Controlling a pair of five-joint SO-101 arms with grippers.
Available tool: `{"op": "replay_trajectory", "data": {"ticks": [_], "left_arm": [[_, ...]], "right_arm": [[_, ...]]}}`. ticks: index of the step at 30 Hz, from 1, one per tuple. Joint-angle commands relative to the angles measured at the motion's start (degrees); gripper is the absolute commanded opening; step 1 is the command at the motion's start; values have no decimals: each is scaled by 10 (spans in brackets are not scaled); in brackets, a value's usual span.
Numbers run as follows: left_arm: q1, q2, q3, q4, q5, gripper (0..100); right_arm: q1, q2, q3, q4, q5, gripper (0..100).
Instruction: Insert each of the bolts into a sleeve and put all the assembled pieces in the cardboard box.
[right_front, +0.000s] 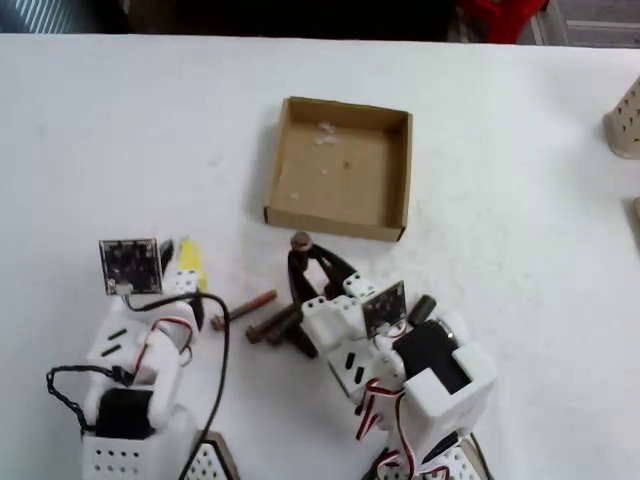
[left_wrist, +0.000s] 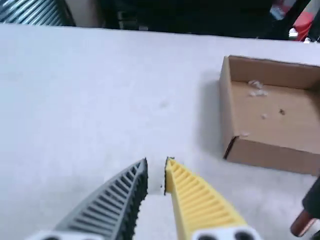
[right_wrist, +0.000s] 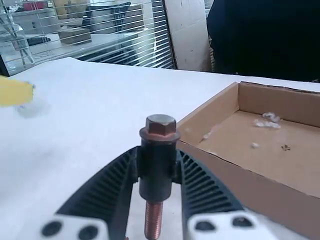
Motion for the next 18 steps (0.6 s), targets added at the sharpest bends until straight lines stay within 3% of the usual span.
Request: {"op": "replay_trajectory", "data": {"ticks": [1,6,12,18], "left_arm": [[-32,-7,32,3,4,98],[-38,-7,61,13,3,98],[-38,-7,61,110,1,100],[-35,-7,61,163,-95,98]], "right_arm": [[7,-22,4,-7,-1,16],[15,-34,4,-7,-1,16],[67,-131,29,-2,-2,16],[107,-221,25,93,-2,16]]}}
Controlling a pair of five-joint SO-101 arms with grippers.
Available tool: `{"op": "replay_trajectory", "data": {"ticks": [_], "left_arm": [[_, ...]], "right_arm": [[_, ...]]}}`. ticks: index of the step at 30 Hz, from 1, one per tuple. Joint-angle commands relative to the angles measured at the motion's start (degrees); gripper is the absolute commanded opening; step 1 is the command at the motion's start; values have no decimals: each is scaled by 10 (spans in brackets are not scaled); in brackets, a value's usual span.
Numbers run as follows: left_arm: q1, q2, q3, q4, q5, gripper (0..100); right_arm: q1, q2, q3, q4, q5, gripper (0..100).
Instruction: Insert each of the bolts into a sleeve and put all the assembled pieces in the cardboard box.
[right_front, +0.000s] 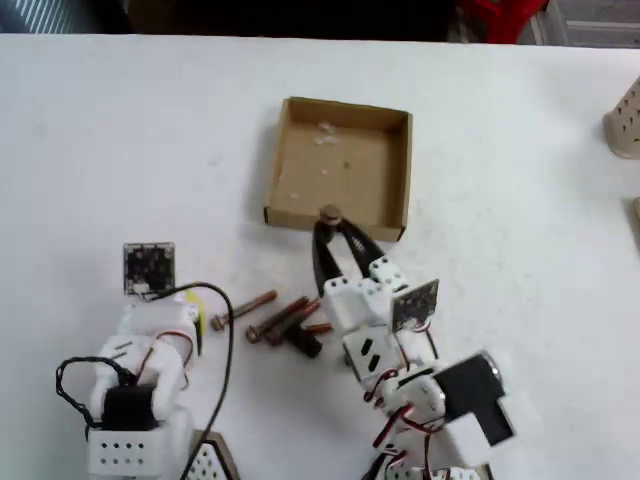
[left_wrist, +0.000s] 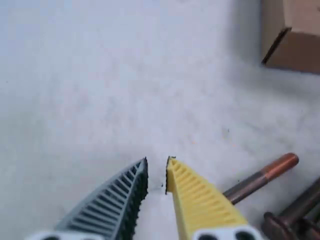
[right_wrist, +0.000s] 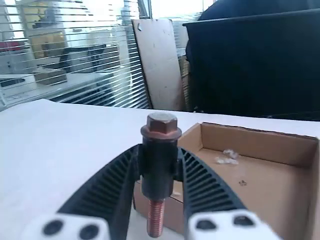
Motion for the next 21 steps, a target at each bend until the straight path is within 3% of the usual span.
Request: {"op": "replay_trajectory", "data": {"ticks": [1,6,15,21], "left_arm": [[-3,-7,0,23,-62,98],[-6,-7,0,25,-63,98],[-7,-5,0,33,-62,98],[-7,-5,0,38,-65,98]], "right_arm": [[26,-81,2,49,-2,16],[60,-215,-16,211,-2,16],[138,-465,-180,763,-1,16],[153,-537,-286,923,2,17]]}}
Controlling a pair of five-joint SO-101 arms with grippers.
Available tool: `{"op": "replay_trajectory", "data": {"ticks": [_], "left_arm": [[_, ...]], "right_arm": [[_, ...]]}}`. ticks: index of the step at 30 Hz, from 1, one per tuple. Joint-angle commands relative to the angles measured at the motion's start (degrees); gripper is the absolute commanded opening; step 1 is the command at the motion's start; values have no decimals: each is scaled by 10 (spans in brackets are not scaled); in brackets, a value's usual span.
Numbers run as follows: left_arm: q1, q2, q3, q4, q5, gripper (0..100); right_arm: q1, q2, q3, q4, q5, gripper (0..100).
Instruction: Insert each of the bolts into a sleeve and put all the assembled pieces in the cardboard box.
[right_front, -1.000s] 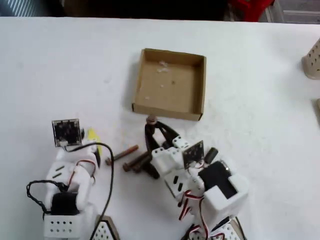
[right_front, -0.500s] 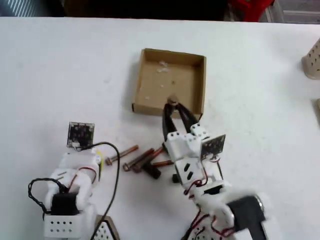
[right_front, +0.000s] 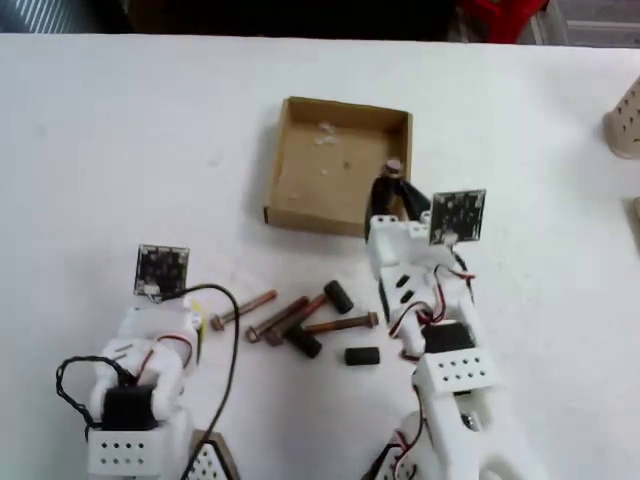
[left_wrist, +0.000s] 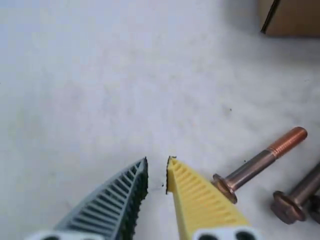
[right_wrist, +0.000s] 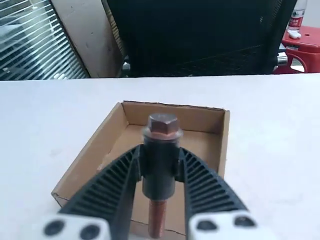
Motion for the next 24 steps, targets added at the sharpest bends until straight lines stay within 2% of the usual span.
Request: {"op": "replay_trajectory", "data": {"ticks": [1,5,11,24], "left_arm": [[-4,-5,0,4,-7,98],[-5,-5,0,4,-7,98],[-5,-5,0,5,-7,98],[-5,-5,0,5,-7,98]], "right_arm": [[13,-39,-104,81,12,17],[14,0,-222,220,86,17],[20,140,-420,399,90,17],[30,477,-738,553,90,17]]}}
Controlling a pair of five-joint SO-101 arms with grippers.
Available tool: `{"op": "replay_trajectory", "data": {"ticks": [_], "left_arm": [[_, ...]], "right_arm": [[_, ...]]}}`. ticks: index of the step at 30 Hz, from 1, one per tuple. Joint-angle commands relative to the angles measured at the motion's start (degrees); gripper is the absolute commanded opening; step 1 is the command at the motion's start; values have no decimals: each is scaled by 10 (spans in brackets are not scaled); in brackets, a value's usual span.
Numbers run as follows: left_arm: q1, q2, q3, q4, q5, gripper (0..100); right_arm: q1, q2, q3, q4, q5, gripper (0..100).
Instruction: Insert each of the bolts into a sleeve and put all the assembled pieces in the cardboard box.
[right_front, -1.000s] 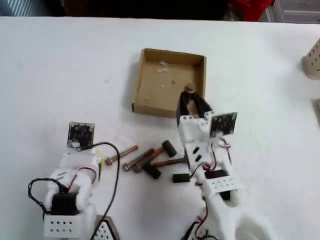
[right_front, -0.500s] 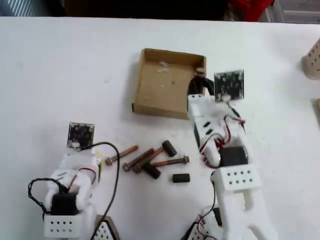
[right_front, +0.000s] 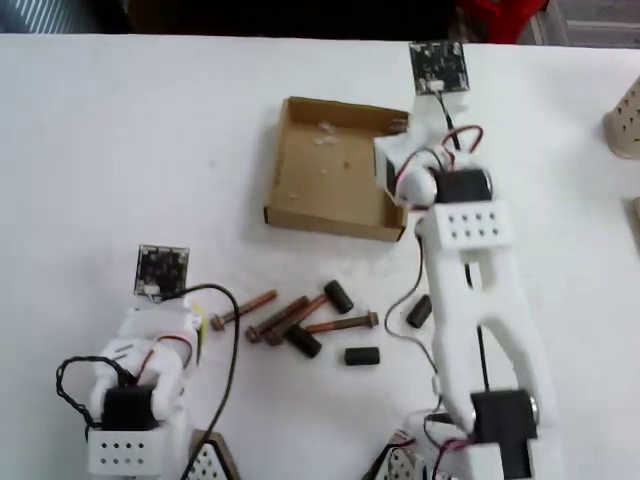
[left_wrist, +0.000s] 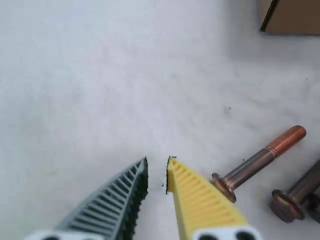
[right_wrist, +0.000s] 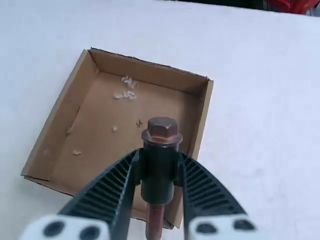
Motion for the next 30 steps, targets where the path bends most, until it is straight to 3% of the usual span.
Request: {"op": "replay_trajectory", "data": {"ticks": [1,19,30], "left_arm": [[-5,-5,0,3,-7,98],[-5,-5,0,3,-7,98],[-5,-5,0,3,-7,98]], "right_arm": [[2,64,-111,28,9,17],[-14,544,-540,166,9,18],[-17,667,-818,325,9,20]]}}
